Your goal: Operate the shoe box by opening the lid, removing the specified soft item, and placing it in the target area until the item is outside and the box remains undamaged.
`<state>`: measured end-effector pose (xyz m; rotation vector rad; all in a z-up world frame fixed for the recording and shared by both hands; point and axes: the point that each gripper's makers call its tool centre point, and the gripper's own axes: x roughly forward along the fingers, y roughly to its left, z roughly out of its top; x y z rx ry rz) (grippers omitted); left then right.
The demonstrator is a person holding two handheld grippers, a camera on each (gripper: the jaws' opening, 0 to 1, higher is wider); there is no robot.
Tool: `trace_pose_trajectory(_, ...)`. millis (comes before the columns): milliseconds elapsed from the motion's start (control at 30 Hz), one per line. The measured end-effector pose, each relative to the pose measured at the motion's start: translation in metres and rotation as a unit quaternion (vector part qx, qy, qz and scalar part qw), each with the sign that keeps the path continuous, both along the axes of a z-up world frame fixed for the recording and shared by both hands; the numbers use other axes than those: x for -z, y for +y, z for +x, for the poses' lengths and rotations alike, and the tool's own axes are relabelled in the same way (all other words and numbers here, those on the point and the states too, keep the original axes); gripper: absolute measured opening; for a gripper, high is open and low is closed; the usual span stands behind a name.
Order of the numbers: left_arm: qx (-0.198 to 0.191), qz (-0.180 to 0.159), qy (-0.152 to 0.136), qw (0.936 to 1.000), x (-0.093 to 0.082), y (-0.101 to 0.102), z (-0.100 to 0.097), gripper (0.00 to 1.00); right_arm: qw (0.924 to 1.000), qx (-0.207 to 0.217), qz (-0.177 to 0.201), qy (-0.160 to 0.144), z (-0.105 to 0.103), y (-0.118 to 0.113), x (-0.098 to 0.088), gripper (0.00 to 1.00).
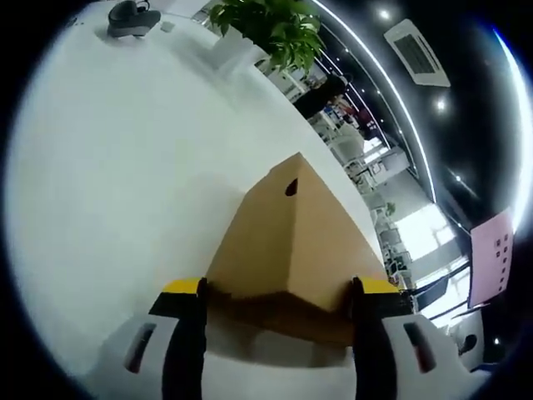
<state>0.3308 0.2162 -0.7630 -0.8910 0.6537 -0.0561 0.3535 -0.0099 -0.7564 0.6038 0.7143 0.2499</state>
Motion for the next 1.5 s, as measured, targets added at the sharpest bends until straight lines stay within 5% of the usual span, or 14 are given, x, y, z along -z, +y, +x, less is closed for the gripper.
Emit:
trace_pose_trajectory(467,0.024,0.045,-0.022,0.9985,0.001,0.000,0.004,0.64,0.9994,0.002,-0.021,-0.025,0.000,-0.002,0.002,0.67)
trace_pose_trajectory(800,0.037,0.044,-0.019,0.9982,-0.001,0.000,0.004,0.64,0.9999,0.013,-0.002,-0.004,-0.002,-0.002,0.006,0.72)
trace_pose_trajectory(900,0.045,0.043,-0.007,0.9980,-0.002,0.000,0.005,0.64,0.9997,-0.004,-0.023,-0.006,-0.001,-0.001,0.001,0.69)
trace_pose_trajectory(1000,0.076,0.064,-0.009,0.9950,-0.005,0.001,0.006,0.62,0.9940,-0.045,-0.088,-0.048,0.005,-0.003,-0.011,0.63)
trace_pose_trajectory(1100,0.089,0.099,-0.027,0.9908,-0.014,0.006,0.008,0.62,0.9916,-0.064,-0.095,-0.060,0.005,-0.002,-0.019,0.62)
trace_pose_trajectory(1333,0.105,0.117,-0.056,0.9859,-0.029,0.007,0.005,0.70,0.9817,-0.102,-0.125,-0.101,0.004,-0.006,-0.037,0.66)
trace_pose_trajectory(1500,0.139,0.148,-0.078,0.9761,-0.036,0.001,-0.001,0.74,0.9551,-0.159,-0.196,-0.155,0.003,-0.004,-0.048,0.69)
